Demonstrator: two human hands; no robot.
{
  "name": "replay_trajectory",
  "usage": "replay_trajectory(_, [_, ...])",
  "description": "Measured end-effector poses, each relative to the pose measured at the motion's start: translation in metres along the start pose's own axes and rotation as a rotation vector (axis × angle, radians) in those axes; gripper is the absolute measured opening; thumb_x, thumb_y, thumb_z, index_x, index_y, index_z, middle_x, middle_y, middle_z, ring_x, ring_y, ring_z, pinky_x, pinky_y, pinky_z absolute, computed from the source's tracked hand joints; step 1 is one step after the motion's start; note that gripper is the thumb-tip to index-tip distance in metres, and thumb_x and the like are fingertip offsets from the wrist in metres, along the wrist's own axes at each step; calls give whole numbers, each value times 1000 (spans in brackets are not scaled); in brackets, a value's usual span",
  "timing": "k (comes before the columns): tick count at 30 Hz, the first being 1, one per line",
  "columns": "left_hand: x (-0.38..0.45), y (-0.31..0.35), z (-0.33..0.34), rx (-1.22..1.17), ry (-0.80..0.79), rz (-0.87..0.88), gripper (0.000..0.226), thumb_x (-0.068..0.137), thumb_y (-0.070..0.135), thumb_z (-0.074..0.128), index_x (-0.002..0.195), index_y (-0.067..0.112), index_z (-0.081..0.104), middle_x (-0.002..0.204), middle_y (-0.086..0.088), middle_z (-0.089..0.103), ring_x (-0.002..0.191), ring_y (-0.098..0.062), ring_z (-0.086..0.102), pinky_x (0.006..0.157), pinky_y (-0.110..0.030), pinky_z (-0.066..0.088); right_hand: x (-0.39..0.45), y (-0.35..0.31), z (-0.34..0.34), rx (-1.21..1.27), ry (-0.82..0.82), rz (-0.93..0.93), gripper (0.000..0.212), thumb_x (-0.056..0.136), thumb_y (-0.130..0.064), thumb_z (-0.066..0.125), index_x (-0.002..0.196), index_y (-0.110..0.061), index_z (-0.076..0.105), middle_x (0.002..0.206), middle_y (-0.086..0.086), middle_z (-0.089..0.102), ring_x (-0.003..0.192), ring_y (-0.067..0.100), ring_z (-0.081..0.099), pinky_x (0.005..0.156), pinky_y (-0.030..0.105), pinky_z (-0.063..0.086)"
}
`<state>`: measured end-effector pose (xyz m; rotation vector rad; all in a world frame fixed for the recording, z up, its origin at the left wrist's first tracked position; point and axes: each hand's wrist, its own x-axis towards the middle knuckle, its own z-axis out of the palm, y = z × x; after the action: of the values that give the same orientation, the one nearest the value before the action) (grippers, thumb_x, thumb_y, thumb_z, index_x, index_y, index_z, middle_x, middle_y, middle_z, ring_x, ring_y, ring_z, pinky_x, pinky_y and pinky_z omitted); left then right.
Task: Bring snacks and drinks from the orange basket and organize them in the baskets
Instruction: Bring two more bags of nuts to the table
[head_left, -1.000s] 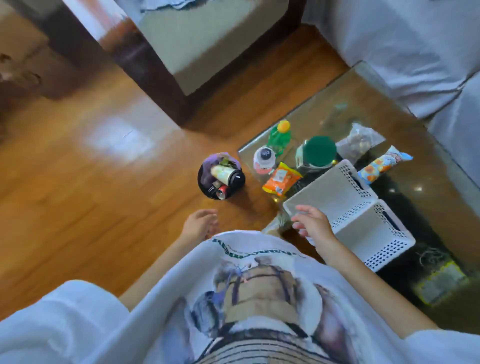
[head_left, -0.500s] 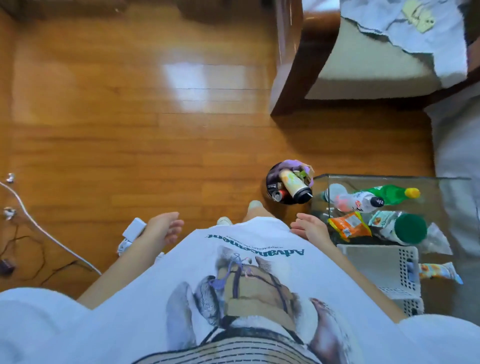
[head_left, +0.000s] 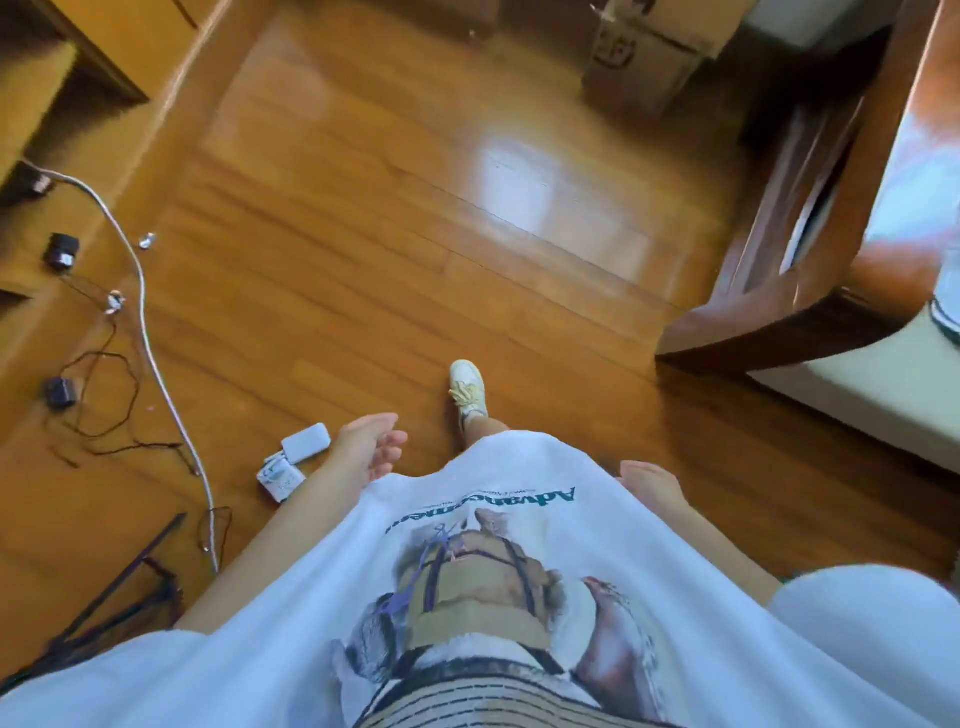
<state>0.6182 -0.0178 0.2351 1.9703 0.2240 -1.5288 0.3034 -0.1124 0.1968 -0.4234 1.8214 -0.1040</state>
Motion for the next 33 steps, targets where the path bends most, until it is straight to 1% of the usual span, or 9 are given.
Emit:
replay_trajectory(4, [12,45,-19,-72,106,-37,29,94,17,50,121,7,56,73,-1,59,30,2,50,34,-9,36,5,-104,57,-182,-8,-57,23,92,-12,50,114,-9,56,75,8,61,61,21,59,45,22,45])
replay_trajectory(7, [18,73,-35,-155,152,-44,27,94,15,49,119,8,57,73,-2,59,46,-5,54,39,-12,37,3,-175,104,-286,-120,-154,24,93,-10,46,116,-9,53,67,6,53,52,15,45,47,20,32])
replay_trajectory(12, [30,94,-67,-369,240,-122,15,95,16,49,109,15,53,74,-3,57,51,-10,51,38,-14,36,-17,-269,194,-428,-281,-287,15,93,-9,45,102,-15,55,69,3,57,41,5,55,54,22,39])
replay_trajectory(14, [35,97,-82,-461,276,-183,7,95,18,48,100,14,52,74,-3,56,52,-11,50,46,-20,36,-25,-295,229,-454,-352,-303,14,94,-10,45,103,-14,55,72,3,59,52,10,58,58,24,42])
replay_trajectory(19, [60,113,-125,-632,330,-301,19,95,18,48,76,15,51,38,7,60,51,-10,51,56,-23,36,-38,-339,304,-489,-457,-295,12,95,-13,46,100,-15,57,74,4,61,64,15,58,64,28,46])
replay_trajectory(24, [103,166,-178,-697,287,-307,23,96,17,45,75,7,52,42,1,60,36,-9,53,56,-24,35,-41,-374,363,-455,-383,-238,15,96,-15,44,89,-19,56,73,4,60,63,17,57,63,27,43])
replay_trajectory(27, [128,214,-213,-690,276,-284,14,95,18,47,86,9,53,55,0,63,47,-11,55,56,-24,37,-45,-390,387,-422,-294,-201,11,96,-15,44,96,-16,55,73,4,58,62,18,55,60,26,41])
replay_trajectory(30, [148,271,-242,-625,246,-222,11,95,20,48,91,12,54,46,5,62,48,-10,54,55,-22,37,-48,-401,406,-374,-252,-126,13,95,-15,45,106,-14,51,75,6,58,64,19,55,57,27,42])
replay_trajectory(33, [166,328,-261,-523,244,-95,12,95,18,49,106,18,54,65,1,62,54,-10,52,54,-21,36,-55,-410,419,-343,-161,-115,13,94,-13,48,106,-10,51,73,8,56,61,20,54,54,27,45])
